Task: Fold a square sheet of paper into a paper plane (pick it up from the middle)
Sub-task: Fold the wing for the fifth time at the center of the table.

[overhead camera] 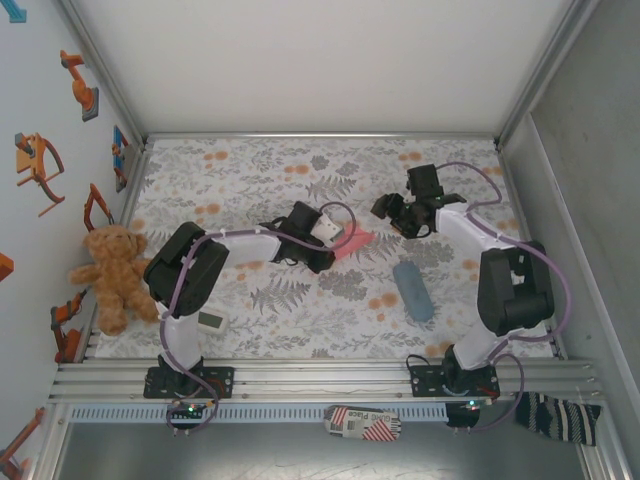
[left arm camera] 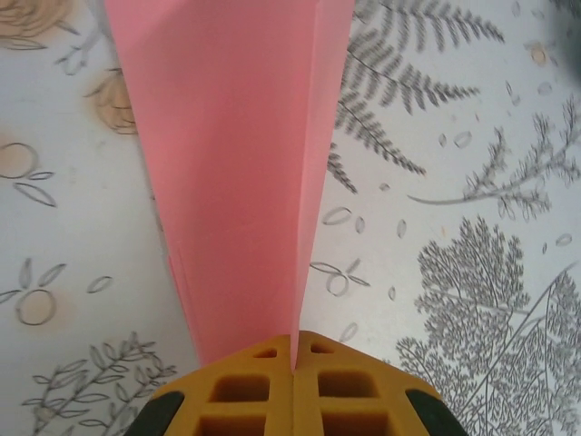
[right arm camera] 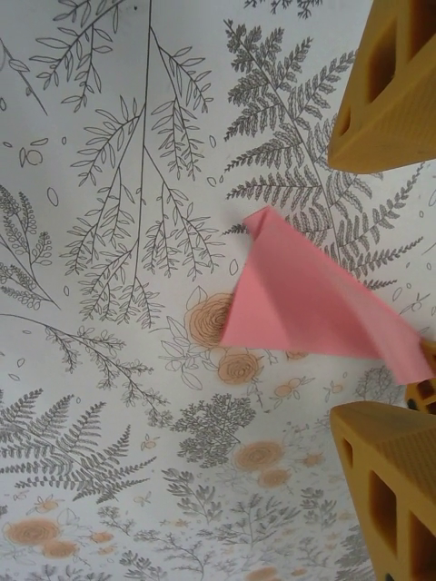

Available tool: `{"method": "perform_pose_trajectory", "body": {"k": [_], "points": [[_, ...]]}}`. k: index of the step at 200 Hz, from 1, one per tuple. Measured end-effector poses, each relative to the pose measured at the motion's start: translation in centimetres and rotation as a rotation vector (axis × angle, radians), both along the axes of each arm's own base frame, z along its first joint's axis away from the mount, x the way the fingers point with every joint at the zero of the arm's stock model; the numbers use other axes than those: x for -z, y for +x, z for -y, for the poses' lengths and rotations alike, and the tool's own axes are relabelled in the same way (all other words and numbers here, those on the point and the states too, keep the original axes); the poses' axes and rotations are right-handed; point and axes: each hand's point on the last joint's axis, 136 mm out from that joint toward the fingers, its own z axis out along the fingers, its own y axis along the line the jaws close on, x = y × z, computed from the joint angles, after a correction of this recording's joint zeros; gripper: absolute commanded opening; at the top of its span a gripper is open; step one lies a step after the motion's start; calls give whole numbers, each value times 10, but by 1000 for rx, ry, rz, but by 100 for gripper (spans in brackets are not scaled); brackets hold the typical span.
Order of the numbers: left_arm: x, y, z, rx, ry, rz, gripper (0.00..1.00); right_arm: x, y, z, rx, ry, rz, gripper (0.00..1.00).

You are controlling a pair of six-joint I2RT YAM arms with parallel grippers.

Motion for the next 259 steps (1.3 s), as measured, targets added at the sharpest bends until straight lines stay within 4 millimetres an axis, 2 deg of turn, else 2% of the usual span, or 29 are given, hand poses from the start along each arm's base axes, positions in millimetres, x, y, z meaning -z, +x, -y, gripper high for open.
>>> {"method": "perform_pose_trajectory", "body": {"k": [18, 51, 85, 144, 207, 234, 259], "points": [[-1, 6, 0, -57, -20, -63, 5, -1, -4, 0, -33, -7, 33, 64], [2, 9, 2, -152, -65, -190, 5, 10, -12, -8, -102, 25, 43, 61], [5, 10, 5, -231, -110, -295, 6, 22, -13, -25, -172, 55, 38, 61], [1, 18, 7, -322, -178, -397, 6, 54, -28, -57, -300, 34, -29, 60], [7, 24, 11, -364, -202, -483, 8, 63, -17, -81, -388, 6, -36, 61], [5, 24, 13, -363, -211, -499, 8, 73, -20, -85, -410, -9, -63, 61], [7, 24, 14, -364, -213, -514, 9, 72, -17, -87, -421, -15, -63, 61]]}}
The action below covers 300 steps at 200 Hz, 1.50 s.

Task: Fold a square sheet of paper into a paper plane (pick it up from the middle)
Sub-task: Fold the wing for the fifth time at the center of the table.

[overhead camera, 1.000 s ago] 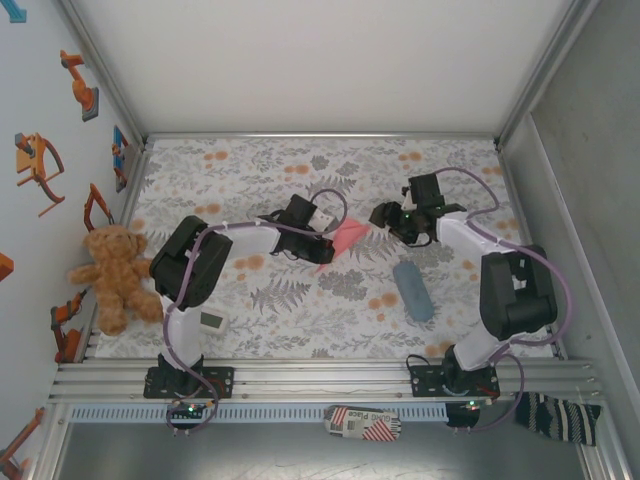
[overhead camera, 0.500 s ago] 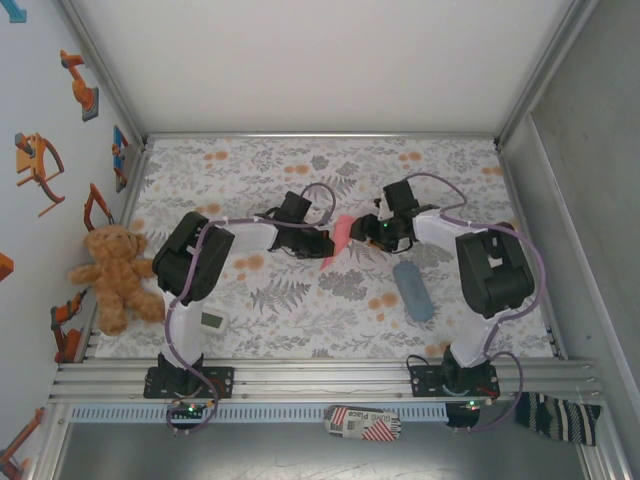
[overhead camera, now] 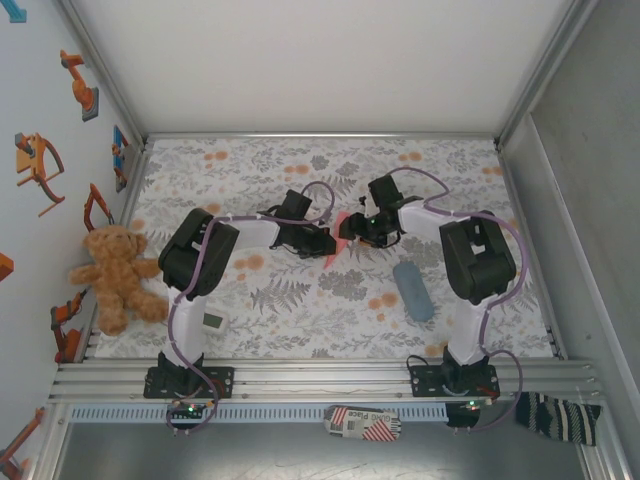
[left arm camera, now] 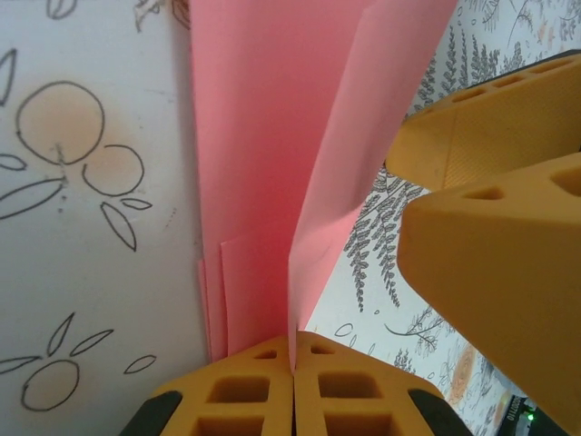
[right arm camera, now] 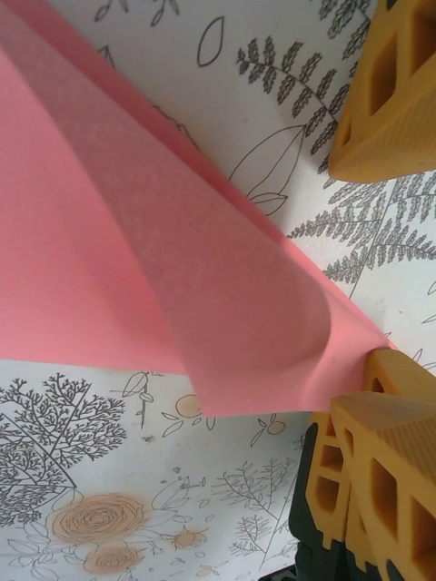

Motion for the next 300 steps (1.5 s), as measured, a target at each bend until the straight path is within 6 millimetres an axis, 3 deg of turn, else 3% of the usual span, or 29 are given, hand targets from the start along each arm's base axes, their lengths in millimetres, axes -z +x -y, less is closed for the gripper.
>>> {"method": "perform_pose_trajectory", "body": {"k": [96, 161, 244, 300], "points": [[0, 0, -1, 0, -10, -14, 13, 7, 3, 3, 9, -59, -48, 56], [-5, 0, 2, 1, -30, -19, 22, 12, 4, 5, 29, -127, -80, 54], [-11, -6, -14, -38, 9, 21, 31, 13, 4, 3, 33, -164, -97, 58], [-16, -2, -18, -62, 34, 62, 32, 13, 4, 3, 32, -170, -100, 61]]}}
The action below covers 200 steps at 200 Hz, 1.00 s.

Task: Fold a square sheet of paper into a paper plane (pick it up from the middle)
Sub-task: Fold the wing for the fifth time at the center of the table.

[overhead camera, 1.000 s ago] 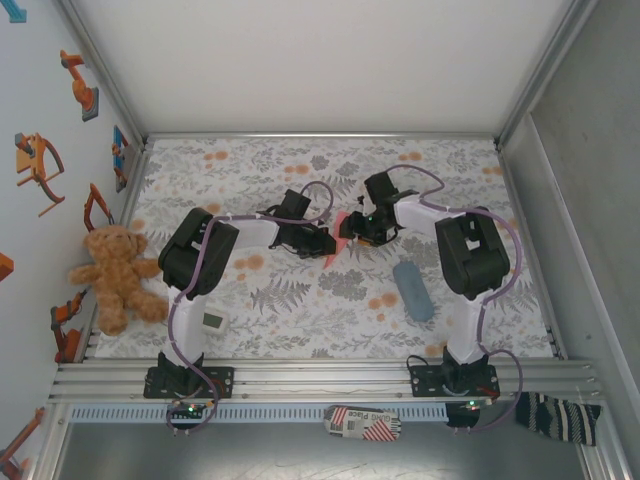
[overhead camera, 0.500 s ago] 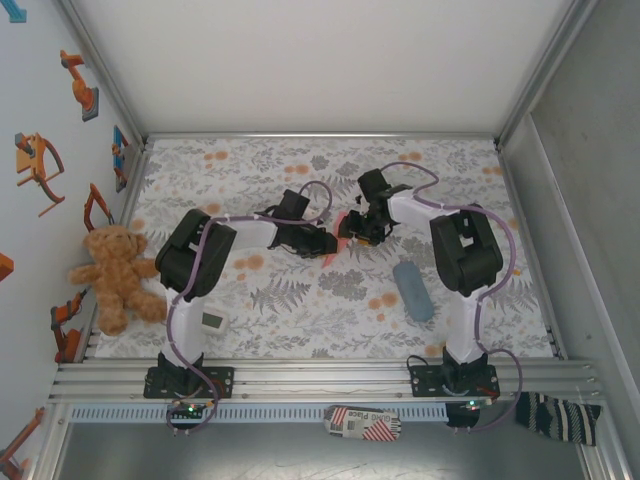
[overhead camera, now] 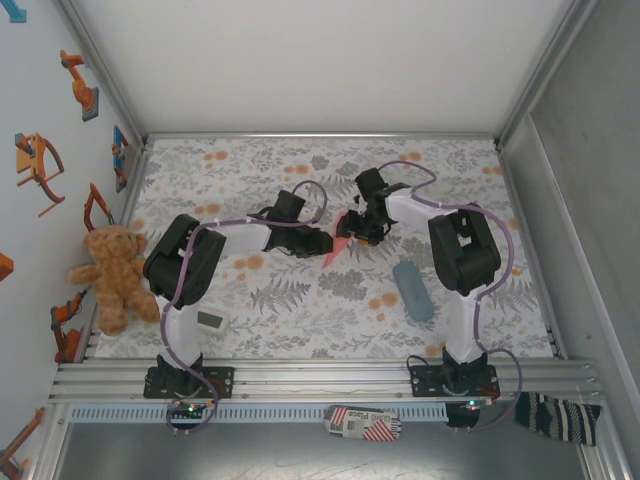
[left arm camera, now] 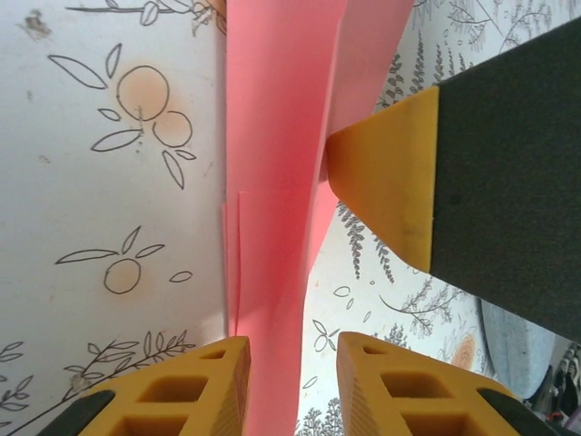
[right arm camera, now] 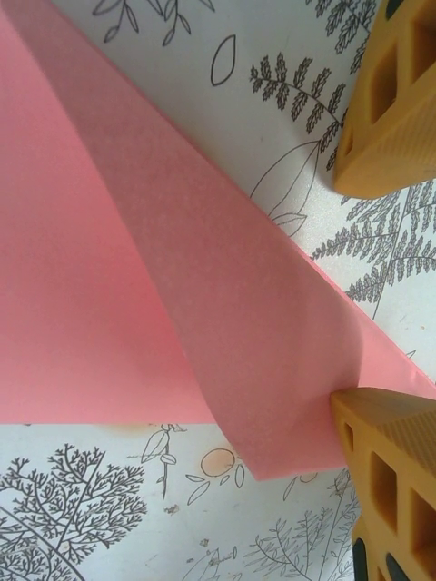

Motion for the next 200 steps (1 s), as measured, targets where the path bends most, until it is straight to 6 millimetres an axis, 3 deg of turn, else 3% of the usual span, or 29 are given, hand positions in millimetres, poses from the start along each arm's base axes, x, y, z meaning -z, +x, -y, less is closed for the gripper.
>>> {"method": "perform_pose_trajectory", "body": {"k": [55, 200], "points": [[4, -2, 1, -4, 28, 14, 31, 0, 0, -1, -3, -2, -3, 64], [16, -8, 0, -9, 62, 1, 17, 3, 0, -1, -3, -10, -19, 64]]}}
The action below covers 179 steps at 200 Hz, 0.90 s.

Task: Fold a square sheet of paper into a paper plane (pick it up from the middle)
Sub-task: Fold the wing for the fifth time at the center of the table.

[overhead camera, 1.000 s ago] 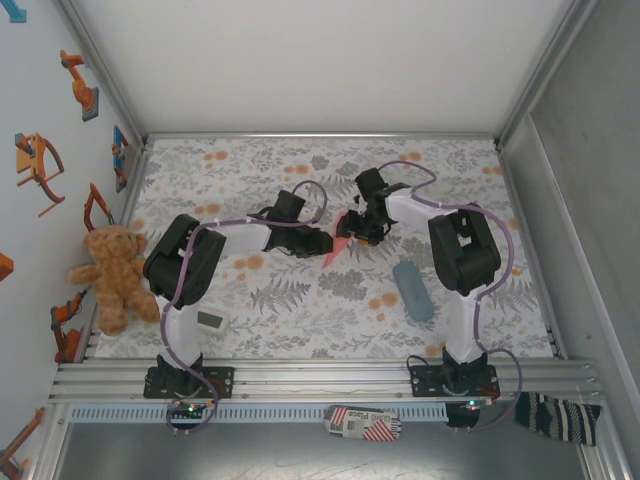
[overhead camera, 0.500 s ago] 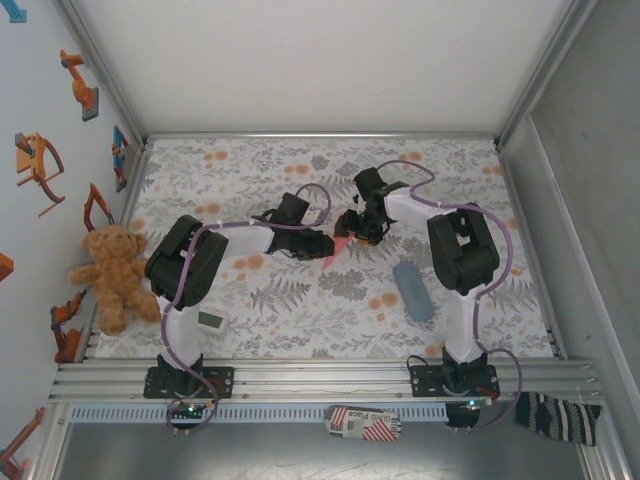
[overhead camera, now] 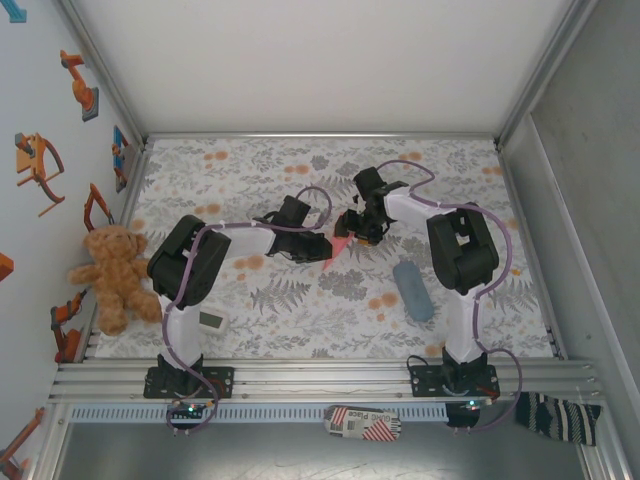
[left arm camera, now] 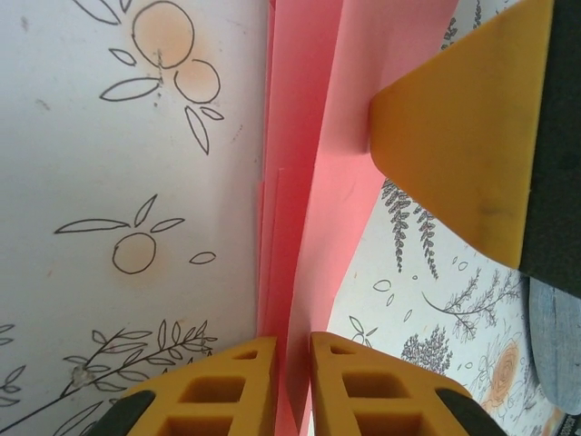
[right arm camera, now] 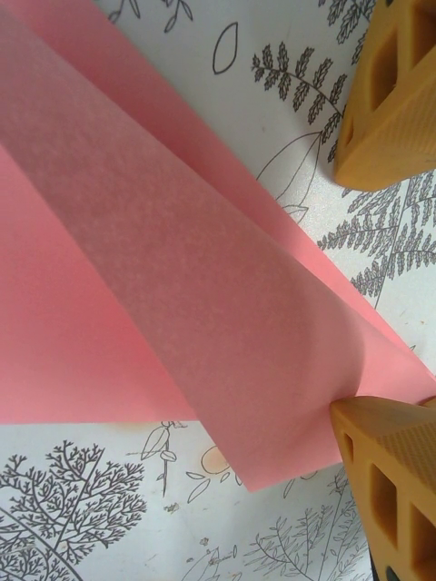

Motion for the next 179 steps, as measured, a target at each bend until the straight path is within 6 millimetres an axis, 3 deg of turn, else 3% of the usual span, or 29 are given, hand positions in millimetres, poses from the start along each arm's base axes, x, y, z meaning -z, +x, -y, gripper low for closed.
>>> {"method": "perform_pose_trajectory", "body": {"k": [100, 179], "points": [[2, 1, 0, -18, -6, 2, 16, 2, -1, 0, -3, -5, -6, 63], [3, 1, 0, -22, 2, 0, 16, 5, -1, 5, 4, -28, -9, 51]]}}
